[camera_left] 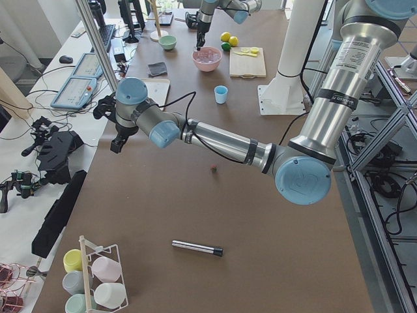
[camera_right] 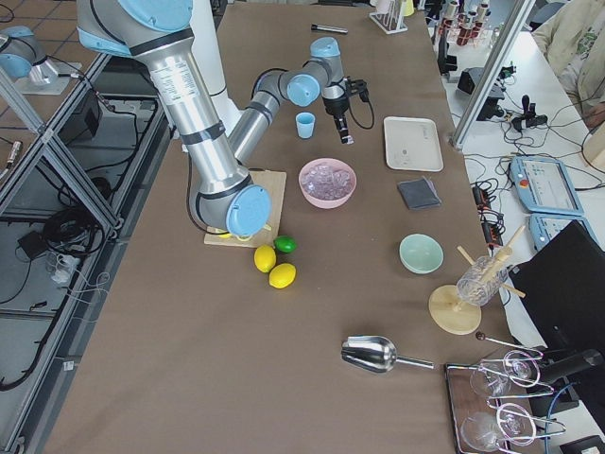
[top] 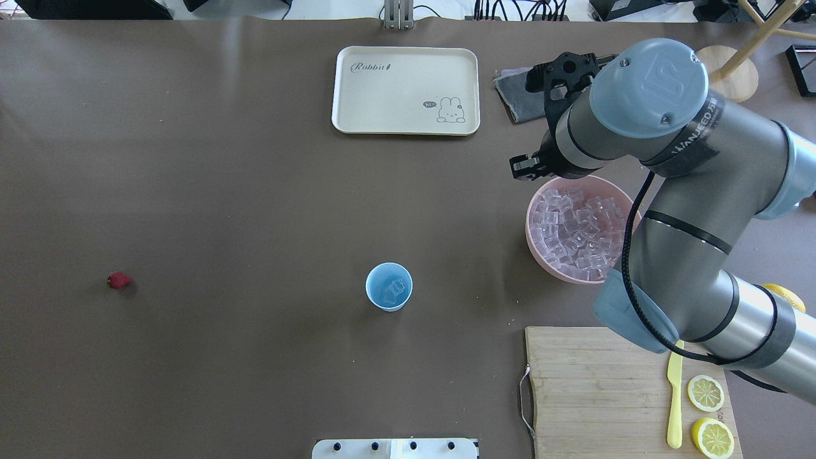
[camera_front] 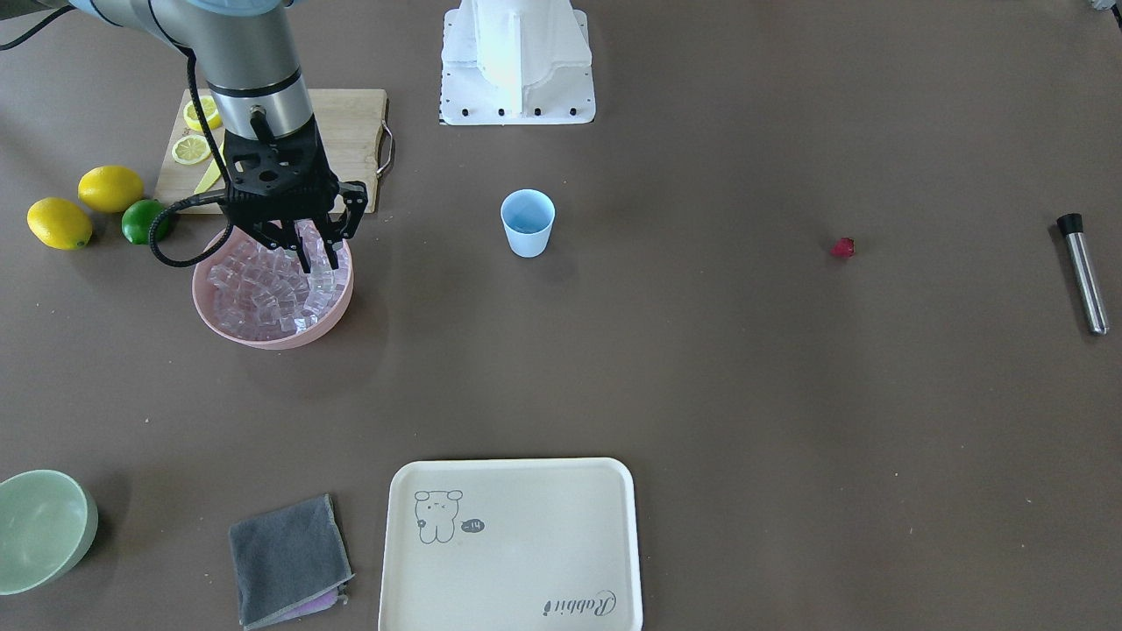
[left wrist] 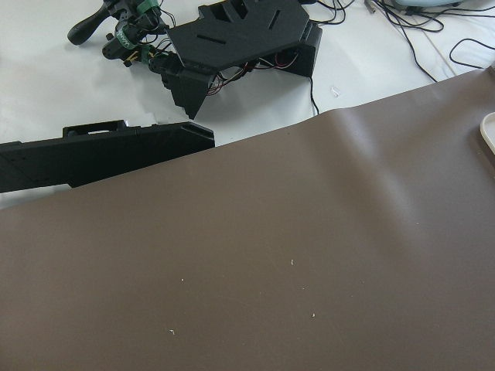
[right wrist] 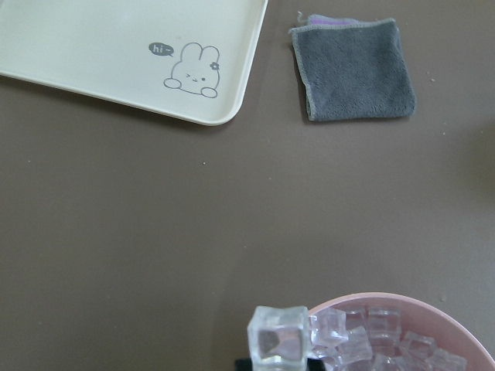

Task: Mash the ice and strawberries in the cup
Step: 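Carry the ice cube with the right gripper over the blue cup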

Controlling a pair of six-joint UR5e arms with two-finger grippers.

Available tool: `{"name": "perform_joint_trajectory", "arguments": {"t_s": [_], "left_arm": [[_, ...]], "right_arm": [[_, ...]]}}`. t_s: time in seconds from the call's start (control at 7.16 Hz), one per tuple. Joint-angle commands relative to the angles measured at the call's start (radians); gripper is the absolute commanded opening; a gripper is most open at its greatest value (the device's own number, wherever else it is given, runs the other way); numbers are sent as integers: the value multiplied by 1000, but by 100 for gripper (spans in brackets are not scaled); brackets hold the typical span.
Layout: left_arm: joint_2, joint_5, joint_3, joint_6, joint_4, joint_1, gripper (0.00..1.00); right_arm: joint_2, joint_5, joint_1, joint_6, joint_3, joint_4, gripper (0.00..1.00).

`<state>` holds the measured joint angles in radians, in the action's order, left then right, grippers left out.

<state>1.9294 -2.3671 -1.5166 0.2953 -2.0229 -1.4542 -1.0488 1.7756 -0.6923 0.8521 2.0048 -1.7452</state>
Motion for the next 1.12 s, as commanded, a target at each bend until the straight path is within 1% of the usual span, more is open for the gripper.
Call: {"name": "perform_joint_trajectory", "arguments": {"t_s": [0.0,0.14,0.28,0.7,0.84,0.98], "left_arm": [[0,0,6,5,1,5,98],[-3,-1,-3,4,1,5,98],[-12,-3,-10,4,-5,5,98],[-13,-3,-11,4,-5,5,98],[-13,-3,-7,4,-2,5,98],[-13,-3,3,1,-11,5,98]], "right_arm": [[76,-16,49,-5,-14,16,0],[87,-19,77,-5,-15,57,0],[85,-44,109,-5,-30,123,0],[92,-64,166,-5,-57,177,0],[90,-73,187,-8,-82,247,0],[93,-99,216,-4,-112,285,0]]}}
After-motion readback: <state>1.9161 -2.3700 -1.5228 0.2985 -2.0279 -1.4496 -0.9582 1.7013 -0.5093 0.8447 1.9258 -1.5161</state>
